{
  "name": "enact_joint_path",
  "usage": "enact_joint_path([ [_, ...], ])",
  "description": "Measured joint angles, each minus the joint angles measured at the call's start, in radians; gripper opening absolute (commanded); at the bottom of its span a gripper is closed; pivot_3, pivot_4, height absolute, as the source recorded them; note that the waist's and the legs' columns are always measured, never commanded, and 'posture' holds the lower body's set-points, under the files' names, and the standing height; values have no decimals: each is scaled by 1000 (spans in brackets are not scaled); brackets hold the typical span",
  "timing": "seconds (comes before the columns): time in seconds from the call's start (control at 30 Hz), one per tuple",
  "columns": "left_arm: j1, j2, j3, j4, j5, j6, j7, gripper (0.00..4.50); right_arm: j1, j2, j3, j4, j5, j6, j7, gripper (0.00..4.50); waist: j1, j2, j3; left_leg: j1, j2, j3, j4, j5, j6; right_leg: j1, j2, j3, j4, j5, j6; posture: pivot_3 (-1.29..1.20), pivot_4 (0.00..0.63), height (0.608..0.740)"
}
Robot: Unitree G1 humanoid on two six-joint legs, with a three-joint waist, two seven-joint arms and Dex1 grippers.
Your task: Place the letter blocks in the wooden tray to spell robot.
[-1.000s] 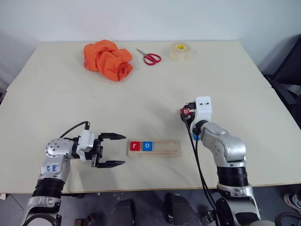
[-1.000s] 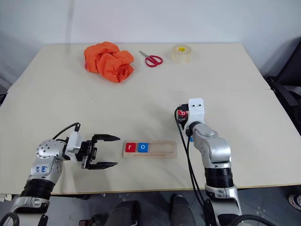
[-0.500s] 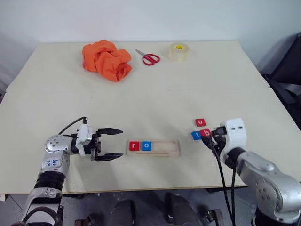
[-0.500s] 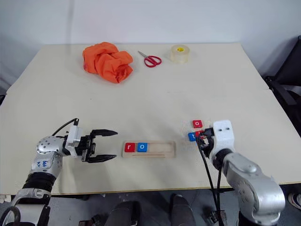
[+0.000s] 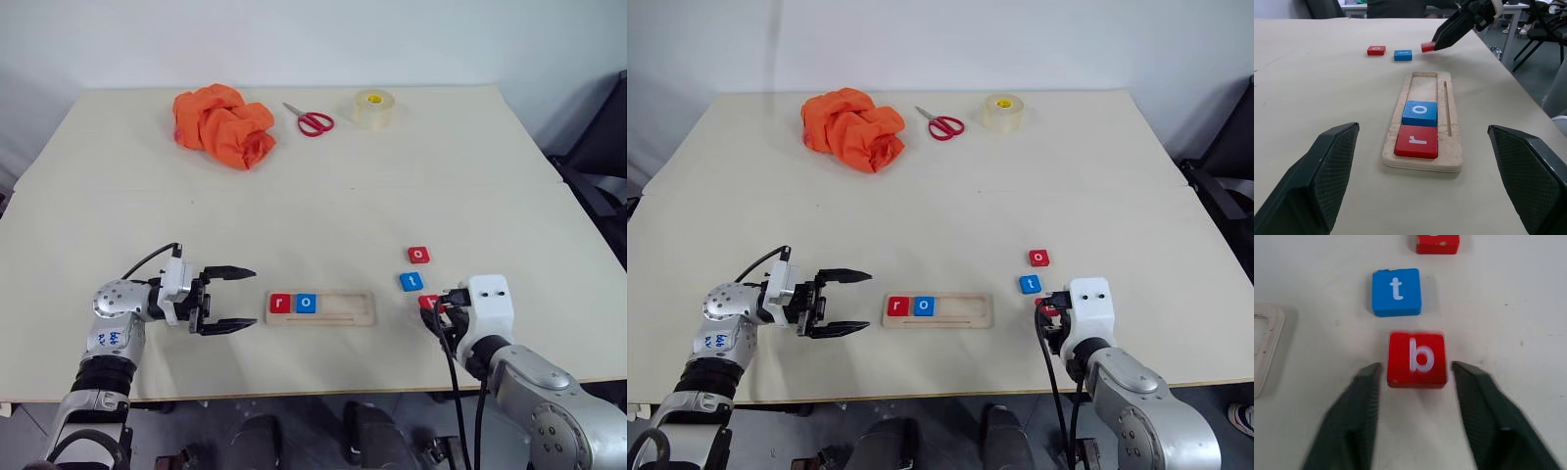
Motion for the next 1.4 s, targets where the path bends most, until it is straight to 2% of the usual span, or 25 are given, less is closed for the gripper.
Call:
enact_joint_path([
  [0.13, 0, 0, 0, 0, 0, 0, 0, 4500, -7, -35, -3, 1, -5, -15, 18, 4434, 0, 0, 0, 0, 0, 0, 0, 0, 0, 0, 0, 0, 0, 0, 0, 0, 150, 740],
  [0.37, 0, -1, -1, -1, 0, 0, 0, 4500, -34, -235, -23, 15, 43, -47, 174, 4475, 0, 0, 0, 0, 0, 0, 0, 0, 0, 0, 0, 0, -1, 0, 0, 0, 150, 740],
  [0.47, 0, -4, -7, -3, 0, 0, 0, 4500, -22, -495, -3, 97, 75, -217, 396, 4475, 0, -1, 0, 0, 0, 0, 0, 0, 0, 1, 0, -1, -3, 0, 0, 0, 150, 740],
  [0.53, 2, -8, -10, -5, -1, 0, 0, 4500, -14, -598, 19, 147, 76, -332, 510, 4475, 1, -2, 0, 0, 0, -1, 0, 0, 0, 2, 1, -1, -4, 0, 1, 0, 150, 740],
  [0.6, 5, -13, -13, -12, -2, -1, 0, 4500, -13, -741, 109, 242, 50, -514, 676, 4475, 1, -2, 0, 0, -1, 0, 0, 0, 0, 2, 0, 0, -4, 1, 1, 0, 150, 740],
  [0.7, 17, -17, -16, -32, -8, -1, 0, 4500, -45, -855, 205, 385, -5, -746, 866, 4475, -1, -5, 1, 0, 0, 0, 0, 0, 0, 2, 1, 0, -4, 1, 2, 0, 150, 740],
  [0.9, 84, -17, -16, -98, -21, -1, 0, 4500, -171, -886, 346, 663, -127, -1048, 1041, 4475, 1, -6, 2, 0, 0, 1, 1, 0, 0, 1, 0, 0, -3, 1, 2, 0, 150, 740],
  [1.1, 160, -7, -6, -184, -31, 3, 1, 4500, -312, -846, 445, 834, -201, -1173, 1130, 4475, 0, -6, 2, 0, 0, 1, 2, 0, 0, 1, 0, 0, -3, 1, 2, 0, 150, 740],
  [1.23, 199, 2, 3, -233, -32, 13, 2, 4500, -352, -829, 488, 908, -234, -1213, 1173, 4475, 2, -6, 2, 0, 0, 1, 2, 0, 0, 1, -1, 0, -2, 1, 2, 0, 150, 740],
  [1.33, 216, 2, 8, -258, -32, 22, 3, 4500, -369, -814, 498, 926, -238, -1230, 1193, 3878, 3, -6, 2, 0, 0, 1, 3, 0, 0, 1, -1, 0, -2, 1, 1, 0, 150, 740],
  [1.4, 233, 2, 16, -276, -32, 24, 3, 4500, -380, -801, 505, 946, -239, -1243, 1210, 3185, 2, -6, 2, 1, 0, 1, 3, 0, 0, 1, -1, 0, -1, 1, 1, 0, 150, 740],
])
